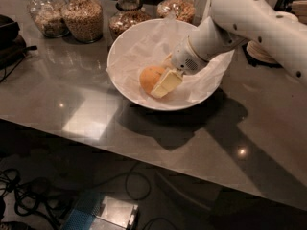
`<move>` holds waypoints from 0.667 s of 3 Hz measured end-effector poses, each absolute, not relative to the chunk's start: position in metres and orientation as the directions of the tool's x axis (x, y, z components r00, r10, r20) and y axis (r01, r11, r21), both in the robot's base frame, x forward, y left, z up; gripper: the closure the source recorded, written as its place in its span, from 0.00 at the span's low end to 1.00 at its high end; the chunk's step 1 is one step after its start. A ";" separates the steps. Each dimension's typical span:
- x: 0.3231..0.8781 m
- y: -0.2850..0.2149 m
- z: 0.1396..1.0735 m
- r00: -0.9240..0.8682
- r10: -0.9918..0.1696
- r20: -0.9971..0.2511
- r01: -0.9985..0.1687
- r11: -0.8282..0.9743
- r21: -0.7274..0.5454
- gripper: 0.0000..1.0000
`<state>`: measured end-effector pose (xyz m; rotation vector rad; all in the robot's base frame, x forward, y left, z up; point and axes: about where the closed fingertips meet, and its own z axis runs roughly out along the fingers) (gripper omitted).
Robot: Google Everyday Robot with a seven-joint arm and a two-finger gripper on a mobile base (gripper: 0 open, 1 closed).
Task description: Pick orange from white bowl
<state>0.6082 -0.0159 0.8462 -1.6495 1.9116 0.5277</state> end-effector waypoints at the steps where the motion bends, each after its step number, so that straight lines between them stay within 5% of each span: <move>1: 0.609 -0.015 0.846 -0.091 -0.765 -0.638 -0.983 0.170 -0.064 0.78; 2: 0.609 -0.015 0.846 -0.089 -0.763 -0.640 -0.983 0.169 -0.064 0.99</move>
Offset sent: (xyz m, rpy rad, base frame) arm 0.0026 0.0007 0.0026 0.0183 -0.0122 -0.0029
